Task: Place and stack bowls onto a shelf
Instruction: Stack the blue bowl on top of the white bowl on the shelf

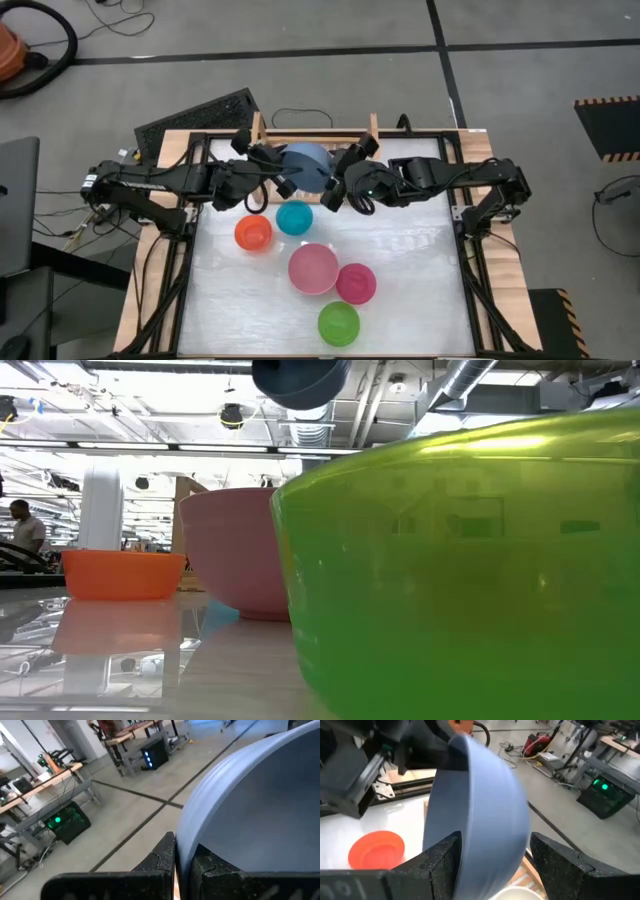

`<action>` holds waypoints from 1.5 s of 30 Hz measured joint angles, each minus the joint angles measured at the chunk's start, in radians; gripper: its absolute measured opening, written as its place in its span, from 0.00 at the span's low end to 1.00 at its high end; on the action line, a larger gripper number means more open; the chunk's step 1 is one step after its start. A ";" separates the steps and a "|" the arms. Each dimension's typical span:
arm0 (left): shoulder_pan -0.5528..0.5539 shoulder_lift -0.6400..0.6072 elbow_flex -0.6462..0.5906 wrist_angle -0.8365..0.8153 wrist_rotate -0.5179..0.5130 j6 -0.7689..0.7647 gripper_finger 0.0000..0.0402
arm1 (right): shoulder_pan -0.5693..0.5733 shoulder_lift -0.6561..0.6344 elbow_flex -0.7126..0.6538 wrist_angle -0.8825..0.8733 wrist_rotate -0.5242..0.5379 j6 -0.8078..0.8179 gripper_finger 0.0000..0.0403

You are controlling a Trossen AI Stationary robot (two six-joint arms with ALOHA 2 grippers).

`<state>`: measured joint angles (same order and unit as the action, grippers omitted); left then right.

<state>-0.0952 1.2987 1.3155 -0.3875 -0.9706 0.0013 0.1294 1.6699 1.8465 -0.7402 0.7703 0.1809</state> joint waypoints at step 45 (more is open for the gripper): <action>-0.022 -0.057 -0.001 0.139 -0.021 0.159 0.65 | -0.156 0.016 0.002 -0.061 -0.220 0.110 0.06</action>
<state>-0.1173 1.2415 1.3148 -0.2488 -0.9920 0.1604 -0.0266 1.6859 1.8484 -0.8011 0.5499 0.2913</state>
